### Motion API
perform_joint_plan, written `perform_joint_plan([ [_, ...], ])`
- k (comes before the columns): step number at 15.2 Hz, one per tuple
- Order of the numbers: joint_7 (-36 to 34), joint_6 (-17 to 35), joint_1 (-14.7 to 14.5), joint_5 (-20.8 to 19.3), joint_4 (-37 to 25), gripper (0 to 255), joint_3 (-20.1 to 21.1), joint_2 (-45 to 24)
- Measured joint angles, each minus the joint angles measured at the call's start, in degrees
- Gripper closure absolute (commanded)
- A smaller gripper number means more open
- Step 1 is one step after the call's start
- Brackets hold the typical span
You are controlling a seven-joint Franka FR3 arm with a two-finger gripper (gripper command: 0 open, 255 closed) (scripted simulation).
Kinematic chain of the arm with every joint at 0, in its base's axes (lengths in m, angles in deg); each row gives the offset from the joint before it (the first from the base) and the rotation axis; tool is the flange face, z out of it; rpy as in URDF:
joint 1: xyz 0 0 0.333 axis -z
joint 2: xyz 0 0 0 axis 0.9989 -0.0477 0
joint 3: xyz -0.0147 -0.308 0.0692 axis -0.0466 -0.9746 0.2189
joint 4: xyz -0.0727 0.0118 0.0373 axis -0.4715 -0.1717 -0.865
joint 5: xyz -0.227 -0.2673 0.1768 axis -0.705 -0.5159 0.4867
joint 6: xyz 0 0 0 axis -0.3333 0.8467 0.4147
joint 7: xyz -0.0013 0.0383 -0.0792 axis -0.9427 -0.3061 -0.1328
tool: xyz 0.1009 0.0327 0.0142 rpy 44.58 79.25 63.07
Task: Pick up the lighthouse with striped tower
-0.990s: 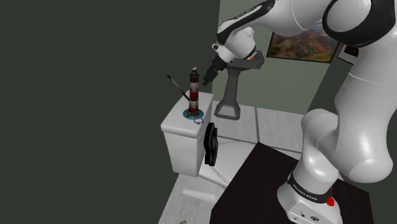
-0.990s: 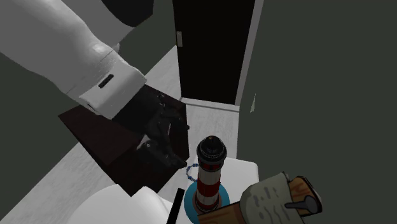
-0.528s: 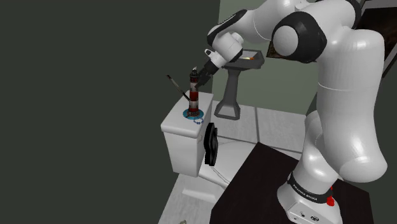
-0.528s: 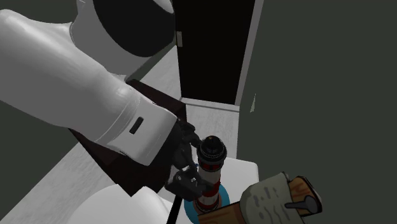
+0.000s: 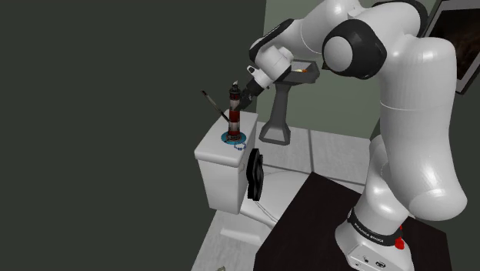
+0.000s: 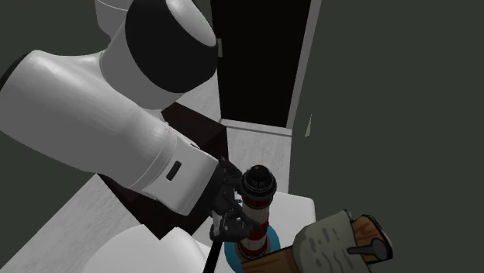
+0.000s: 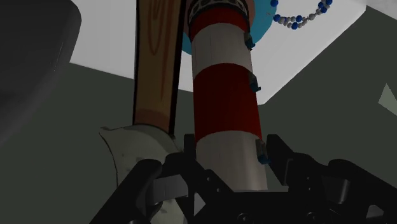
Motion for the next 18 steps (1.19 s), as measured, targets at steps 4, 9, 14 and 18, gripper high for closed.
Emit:
perform_joint_plan([
  [4, 0.05, 0.02, 0.04, 0.14, -0.04, 255, 0.05, -0.07],
  [9, -0.19, -0.12, -0.05, -0.26, -0.06, 255, -0.14, 0.17],
  [14, -2.83, -0.84, -1.18, -3.09, -0.88, 255, -1.44, 2.14],
  [18, -5.37, -1.54, -2.2, -5.5, -1.98, 255, -2.46, 3.75],
])
